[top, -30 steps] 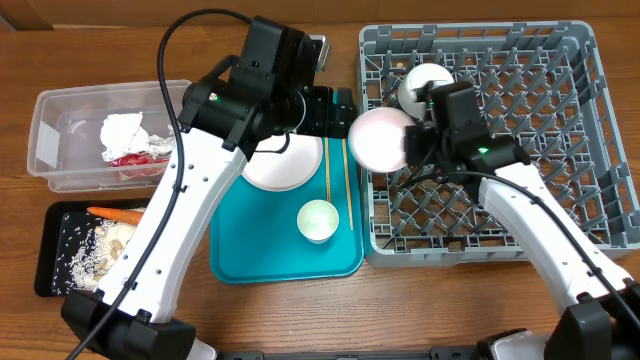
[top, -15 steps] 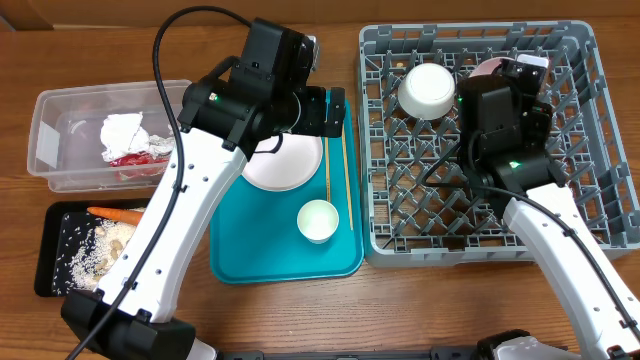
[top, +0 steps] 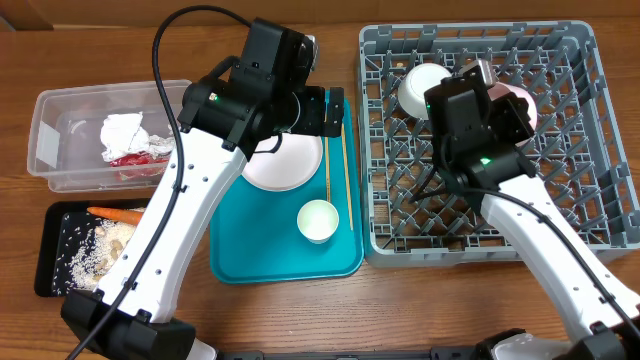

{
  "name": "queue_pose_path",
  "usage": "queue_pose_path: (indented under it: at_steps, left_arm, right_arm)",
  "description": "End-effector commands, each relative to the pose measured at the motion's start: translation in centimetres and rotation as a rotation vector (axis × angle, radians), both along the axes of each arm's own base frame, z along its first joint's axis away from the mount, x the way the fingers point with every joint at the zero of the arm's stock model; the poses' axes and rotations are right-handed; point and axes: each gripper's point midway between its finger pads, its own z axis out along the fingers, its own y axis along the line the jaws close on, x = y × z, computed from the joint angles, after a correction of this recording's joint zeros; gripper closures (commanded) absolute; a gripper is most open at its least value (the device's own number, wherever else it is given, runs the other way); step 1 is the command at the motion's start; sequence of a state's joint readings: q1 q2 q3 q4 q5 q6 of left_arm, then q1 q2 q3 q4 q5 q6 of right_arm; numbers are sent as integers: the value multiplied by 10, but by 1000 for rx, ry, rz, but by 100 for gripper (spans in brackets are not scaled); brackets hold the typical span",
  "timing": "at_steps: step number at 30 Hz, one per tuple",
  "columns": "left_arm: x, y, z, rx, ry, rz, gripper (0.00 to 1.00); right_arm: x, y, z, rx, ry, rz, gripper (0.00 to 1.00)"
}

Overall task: Sort waste into correct bins and load items into the dishwasher
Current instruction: 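Carry the bowl right into the rack with the right gripper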

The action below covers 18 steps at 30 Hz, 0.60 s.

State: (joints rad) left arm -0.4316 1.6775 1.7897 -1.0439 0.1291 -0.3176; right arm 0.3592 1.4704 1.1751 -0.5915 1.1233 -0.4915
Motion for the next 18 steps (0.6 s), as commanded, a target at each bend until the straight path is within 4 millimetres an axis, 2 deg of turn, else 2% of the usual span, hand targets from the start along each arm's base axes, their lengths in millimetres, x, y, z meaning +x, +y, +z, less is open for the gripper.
queue_pose_path:
  at_steps: [1, 6, 14, 18]
  left_arm:
    - [2, 2, 12, 2, -37, 0, 0]
    - [2, 2, 12, 2, -38, 0, 0]
    - [2, 2, 12, 2, -38, 0, 0]
    - [2, 2, 12, 2, -38, 0, 0]
  right_arm:
    - [6, 0, -8, -114, 127, 18, 96]
    - [2, 4, -30, -183, 268, 43, 96]
    - [11, 38, -46, -174, 322, 177, 96]
    - [8, 39, -53, -208, 353, 161, 96]
